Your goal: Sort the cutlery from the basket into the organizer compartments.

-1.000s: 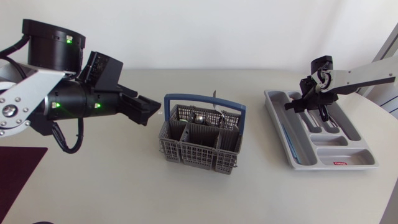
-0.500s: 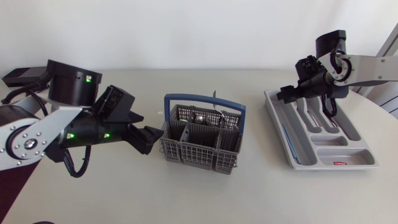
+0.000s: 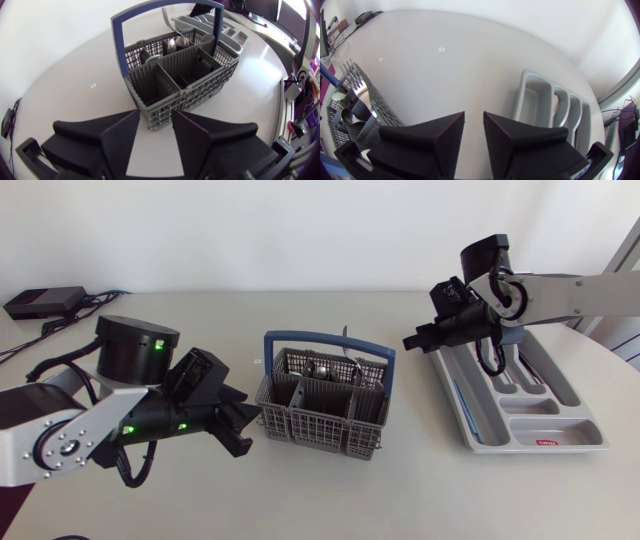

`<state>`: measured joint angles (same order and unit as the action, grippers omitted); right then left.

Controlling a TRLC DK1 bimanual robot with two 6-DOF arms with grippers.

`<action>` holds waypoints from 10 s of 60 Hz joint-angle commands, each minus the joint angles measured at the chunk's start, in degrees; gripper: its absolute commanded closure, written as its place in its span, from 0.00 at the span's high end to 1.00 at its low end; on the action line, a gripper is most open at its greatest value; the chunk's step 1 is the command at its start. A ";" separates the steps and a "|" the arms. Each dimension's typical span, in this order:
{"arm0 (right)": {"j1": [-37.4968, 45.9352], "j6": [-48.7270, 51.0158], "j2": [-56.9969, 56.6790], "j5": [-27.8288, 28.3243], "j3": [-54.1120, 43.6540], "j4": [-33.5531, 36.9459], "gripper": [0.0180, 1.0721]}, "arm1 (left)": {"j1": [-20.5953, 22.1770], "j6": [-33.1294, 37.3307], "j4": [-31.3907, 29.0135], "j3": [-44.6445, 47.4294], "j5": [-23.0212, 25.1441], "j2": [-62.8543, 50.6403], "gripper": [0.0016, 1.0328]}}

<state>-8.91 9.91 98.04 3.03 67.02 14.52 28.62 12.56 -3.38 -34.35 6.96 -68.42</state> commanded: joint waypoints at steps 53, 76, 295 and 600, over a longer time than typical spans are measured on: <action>-4.10 -6.31 1.98 22.29 1.97 12.37 0.07 | -4.80 7.57 19.81 0.25 -3.80 -18.50 0.07; -6.30 -8.07 -4.44 21.67 -3.74 11.76 0.07 | -9.73 8.19 21.57 -4.06 -1.42 -22.46 0.07; -21.50 1.16 -6.98 22.20 -13.41 -3.36 0.26 | -4.01 -0.78 0.39 -3.27 13.96 1.19 0.11; -1.82 7.58 -14.54 10.42 -16.49 2.18 0.13 | -15.00 -6.67 13.84 -16.10 12.02 -24.92 0.09</action>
<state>-8.36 19.44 85.08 12.47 52.62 17.74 15.31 9.28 9.23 -46.24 19.00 -89.23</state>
